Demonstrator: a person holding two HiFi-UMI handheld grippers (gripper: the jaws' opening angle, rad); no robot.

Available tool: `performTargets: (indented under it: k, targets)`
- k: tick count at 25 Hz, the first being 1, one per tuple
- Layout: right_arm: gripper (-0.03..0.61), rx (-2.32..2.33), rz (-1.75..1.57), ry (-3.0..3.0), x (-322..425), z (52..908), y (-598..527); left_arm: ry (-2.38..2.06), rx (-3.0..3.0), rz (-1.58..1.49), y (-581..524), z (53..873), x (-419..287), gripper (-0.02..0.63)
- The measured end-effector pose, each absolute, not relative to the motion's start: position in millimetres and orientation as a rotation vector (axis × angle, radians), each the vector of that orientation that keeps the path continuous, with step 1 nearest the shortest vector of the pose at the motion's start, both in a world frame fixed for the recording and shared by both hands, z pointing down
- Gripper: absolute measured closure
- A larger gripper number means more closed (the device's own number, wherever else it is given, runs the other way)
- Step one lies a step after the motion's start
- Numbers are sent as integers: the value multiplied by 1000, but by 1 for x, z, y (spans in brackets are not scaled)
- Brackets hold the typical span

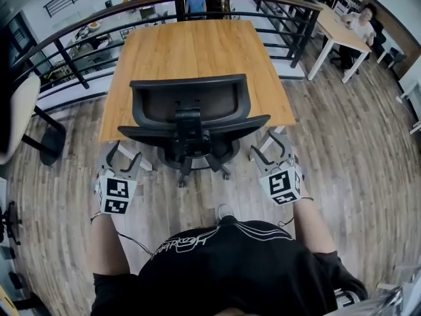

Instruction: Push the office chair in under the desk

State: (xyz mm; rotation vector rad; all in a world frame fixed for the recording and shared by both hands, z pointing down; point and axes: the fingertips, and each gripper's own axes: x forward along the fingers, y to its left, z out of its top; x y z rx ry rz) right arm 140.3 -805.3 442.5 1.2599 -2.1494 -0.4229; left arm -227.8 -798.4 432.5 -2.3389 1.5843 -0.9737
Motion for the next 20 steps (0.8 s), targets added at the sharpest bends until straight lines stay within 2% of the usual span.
performTargets:
  k: [5, 8, 16, 20]
  targets:
    - [313, 1183, -161, -2425, 104, 423, -740, 1397, -2755, -620, -735, 424, -147, 347]
    - [320, 1128, -43, -2548, 87, 414, -705, 1288, -2965, -422, -699, 416, -109, 402]
    - [474, 977, 155, -2802, 61, 379, -633, 1292, -3159, -113, -635, 380, -75, 588]
    - [496, 906, 204, -2849, 66, 377, -596, 1276, -3235, -37, -601, 375, -47, 606]
